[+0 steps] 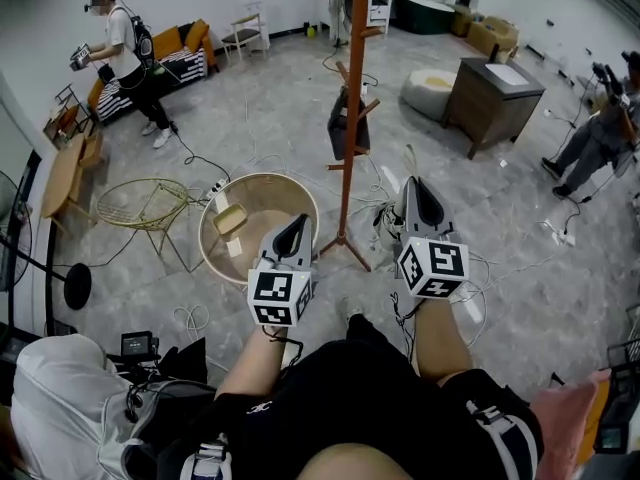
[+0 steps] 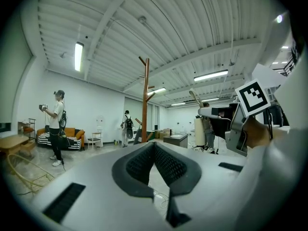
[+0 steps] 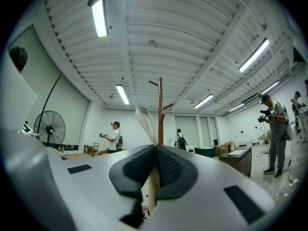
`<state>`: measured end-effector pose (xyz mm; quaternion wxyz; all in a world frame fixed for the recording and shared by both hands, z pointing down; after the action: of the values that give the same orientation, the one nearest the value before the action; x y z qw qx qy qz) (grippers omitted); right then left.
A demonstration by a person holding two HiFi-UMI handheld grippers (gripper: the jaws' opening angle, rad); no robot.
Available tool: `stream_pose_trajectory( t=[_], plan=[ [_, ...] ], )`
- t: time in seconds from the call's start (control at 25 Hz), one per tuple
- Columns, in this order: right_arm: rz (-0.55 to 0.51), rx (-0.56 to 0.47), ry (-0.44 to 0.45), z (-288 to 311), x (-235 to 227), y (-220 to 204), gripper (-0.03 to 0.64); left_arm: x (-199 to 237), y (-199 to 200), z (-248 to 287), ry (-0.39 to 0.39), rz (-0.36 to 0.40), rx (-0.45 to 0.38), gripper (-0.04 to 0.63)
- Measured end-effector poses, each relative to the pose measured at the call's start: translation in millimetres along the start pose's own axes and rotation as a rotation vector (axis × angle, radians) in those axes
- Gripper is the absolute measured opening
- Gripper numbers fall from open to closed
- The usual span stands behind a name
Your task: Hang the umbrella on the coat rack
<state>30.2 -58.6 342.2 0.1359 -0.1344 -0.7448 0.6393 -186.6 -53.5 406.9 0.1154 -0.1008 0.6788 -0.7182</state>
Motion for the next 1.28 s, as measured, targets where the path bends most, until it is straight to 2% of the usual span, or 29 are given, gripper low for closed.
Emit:
stream_pose_trajectory(
  t=[0.52, 0.84, 1.0, 1.28],
  plan=[
    [-0.045, -0.008, 0.001, 75, -53, -7, 0.018, 1, 0, 96, -0.019, 0.013, 0.003, 0.018],
    [-0.113, -0.026, 0.004, 147, -109, -6, 0.018, 2, 5, 187, 0.005, 0.021, 0.006, 0.018],
    [-0.19, -0.045, -0.014, 186, -138, 5, 0.018, 2, 12, 224, 0.025, 0.032, 0.011, 0.018],
    [-0.403, -0.116, -0.075, 250, -168, 36, 0.018, 12, 13, 282, 0.062, 0.042, 0.014, 0.018]
  ],
)
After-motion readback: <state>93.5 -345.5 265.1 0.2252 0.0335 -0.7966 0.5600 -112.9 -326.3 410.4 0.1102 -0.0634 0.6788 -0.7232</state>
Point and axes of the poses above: the fingertips, and each gripper's own axes: z forward along the fingers, x to its left, y out of its top, the point moved 4 cm from there along -z, backward along the fingers, and after that the axes turned 14 degrees about y, right-handed, at the moved point
